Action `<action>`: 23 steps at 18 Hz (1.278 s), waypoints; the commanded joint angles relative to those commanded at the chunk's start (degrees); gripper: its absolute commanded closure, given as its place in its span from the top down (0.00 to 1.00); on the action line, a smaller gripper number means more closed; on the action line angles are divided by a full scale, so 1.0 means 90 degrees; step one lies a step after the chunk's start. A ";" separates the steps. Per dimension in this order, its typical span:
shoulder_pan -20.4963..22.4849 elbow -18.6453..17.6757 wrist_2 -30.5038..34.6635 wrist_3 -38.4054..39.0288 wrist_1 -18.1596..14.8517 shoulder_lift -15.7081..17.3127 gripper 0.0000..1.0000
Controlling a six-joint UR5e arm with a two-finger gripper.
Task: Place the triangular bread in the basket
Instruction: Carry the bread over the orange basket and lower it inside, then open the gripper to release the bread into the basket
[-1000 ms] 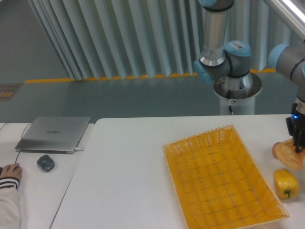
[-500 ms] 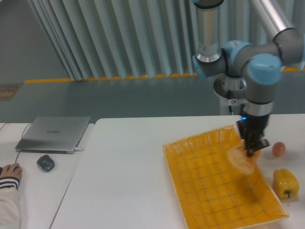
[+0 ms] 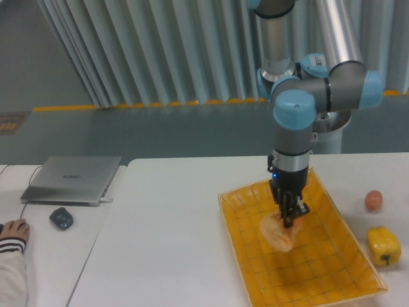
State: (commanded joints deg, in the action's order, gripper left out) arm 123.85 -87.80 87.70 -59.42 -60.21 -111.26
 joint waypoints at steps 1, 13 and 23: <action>-0.0098 0.0029 0.0196 0.0029 0.0039 -0.0069 0.05; -0.0323 0.0010 0.1046 -0.0320 0.0274 -0.0080 1.00; 0.0389 0.0117 0.0998 -0.1298 -0.1063 0.0750 1.00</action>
State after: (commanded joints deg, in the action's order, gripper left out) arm 127.35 -86.75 96.68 -71.10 -69.77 -104.51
